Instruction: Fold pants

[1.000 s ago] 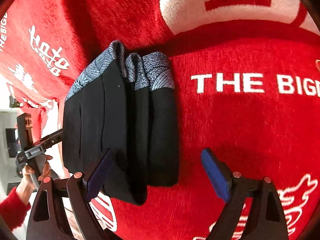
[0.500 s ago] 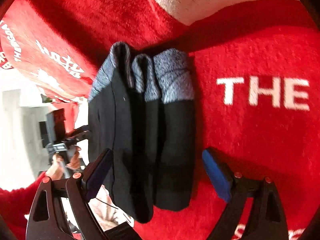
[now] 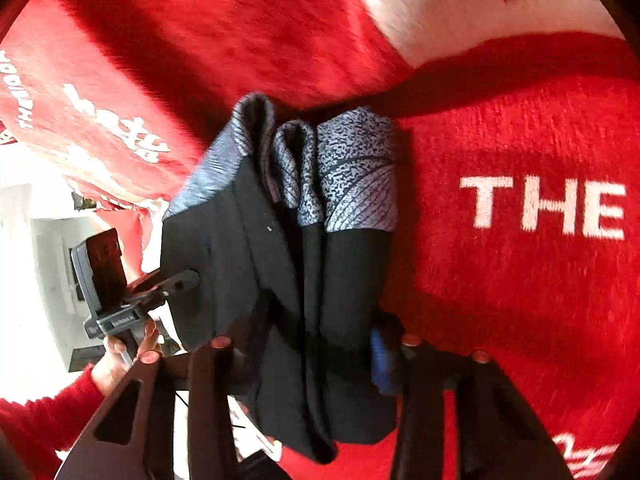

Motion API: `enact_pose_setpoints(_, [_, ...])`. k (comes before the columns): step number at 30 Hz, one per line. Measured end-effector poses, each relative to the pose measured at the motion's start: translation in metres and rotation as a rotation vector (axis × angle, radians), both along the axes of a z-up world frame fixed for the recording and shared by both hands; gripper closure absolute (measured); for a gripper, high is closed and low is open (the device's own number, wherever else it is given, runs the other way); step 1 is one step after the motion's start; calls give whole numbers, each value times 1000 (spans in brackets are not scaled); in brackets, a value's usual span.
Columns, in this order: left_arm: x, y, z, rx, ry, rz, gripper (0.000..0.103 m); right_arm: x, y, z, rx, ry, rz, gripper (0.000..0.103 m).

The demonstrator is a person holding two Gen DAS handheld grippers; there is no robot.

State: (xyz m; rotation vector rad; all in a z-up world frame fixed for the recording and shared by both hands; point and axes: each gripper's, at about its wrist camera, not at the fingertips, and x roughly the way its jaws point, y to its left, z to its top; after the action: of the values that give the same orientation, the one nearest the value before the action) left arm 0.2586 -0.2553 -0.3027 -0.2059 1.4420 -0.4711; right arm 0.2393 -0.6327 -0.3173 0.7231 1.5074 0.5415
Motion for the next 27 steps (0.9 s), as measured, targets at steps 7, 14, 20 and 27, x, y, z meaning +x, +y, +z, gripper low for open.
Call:
enact_pose_setpoints(7, [-29,-2,42,15,-1,5,49,-28,-27,38,83,-22,1,65])
enact_pose_setpoints(14, [-94,-26,71,50,-21,8,49,-90,-82,55,154,14,-34,65])
enact_pose_setpoints(20, [-137,-10,25,166,41,22,33,-132,-103,26,75,50,-8,64])
enact_pose_setpoints(27, [-151,0,22,304,-105,92,0,-150,-138,11,-141,-51,-18,41])
